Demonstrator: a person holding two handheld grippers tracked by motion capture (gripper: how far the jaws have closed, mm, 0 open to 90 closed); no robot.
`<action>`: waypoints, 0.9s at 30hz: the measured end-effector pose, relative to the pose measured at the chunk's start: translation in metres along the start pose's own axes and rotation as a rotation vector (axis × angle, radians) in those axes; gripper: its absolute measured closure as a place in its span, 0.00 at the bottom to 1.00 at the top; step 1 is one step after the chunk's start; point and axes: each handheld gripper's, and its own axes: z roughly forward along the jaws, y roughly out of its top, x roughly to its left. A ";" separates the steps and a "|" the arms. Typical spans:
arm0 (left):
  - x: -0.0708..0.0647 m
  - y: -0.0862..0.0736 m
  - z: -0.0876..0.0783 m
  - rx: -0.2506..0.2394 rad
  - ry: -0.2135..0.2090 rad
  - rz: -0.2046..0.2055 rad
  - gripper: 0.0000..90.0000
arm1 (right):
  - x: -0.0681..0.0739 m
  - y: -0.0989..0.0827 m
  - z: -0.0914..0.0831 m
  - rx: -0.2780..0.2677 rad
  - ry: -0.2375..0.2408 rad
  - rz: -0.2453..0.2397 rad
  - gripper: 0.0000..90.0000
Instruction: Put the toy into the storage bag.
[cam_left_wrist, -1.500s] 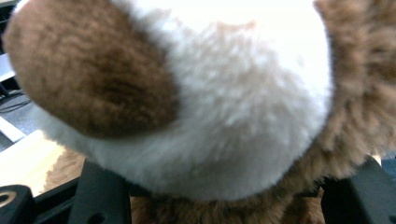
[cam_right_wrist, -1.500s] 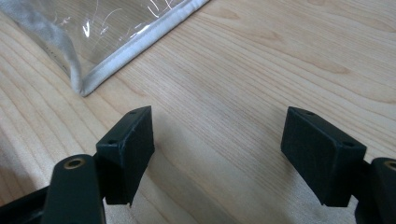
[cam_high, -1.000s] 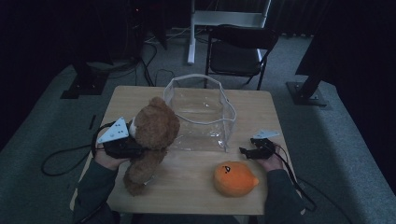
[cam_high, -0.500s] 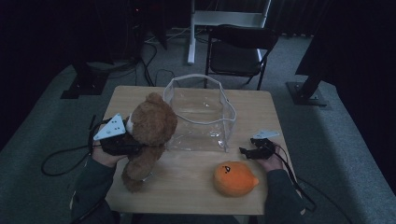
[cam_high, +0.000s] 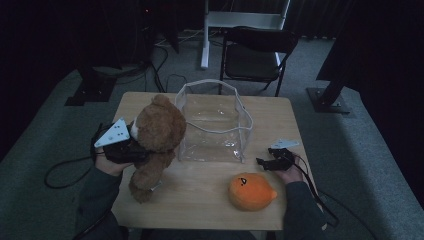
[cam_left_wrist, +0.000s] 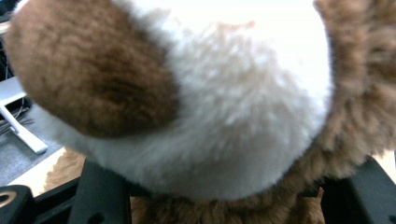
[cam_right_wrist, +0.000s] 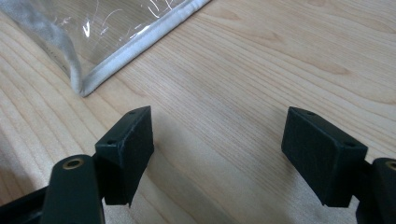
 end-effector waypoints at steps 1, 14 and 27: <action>0.000 0.000 0.000 -0.002 0.001 -0.001 0.45 | 0.000 0.000 0.000 0.000 0.000 0.000 0.27; 0.007 0.007 0.000 -0.013 0.006 -0.001 0.45 | 0.001 0.000 0.000 0.001 -0.004 -0.004 0.27; 0.016 0.012 -0.001 -0.013 0.017 0.000 0.45 | 0.001 0.000 0.000 0.001 -0.004 -0.004 0.27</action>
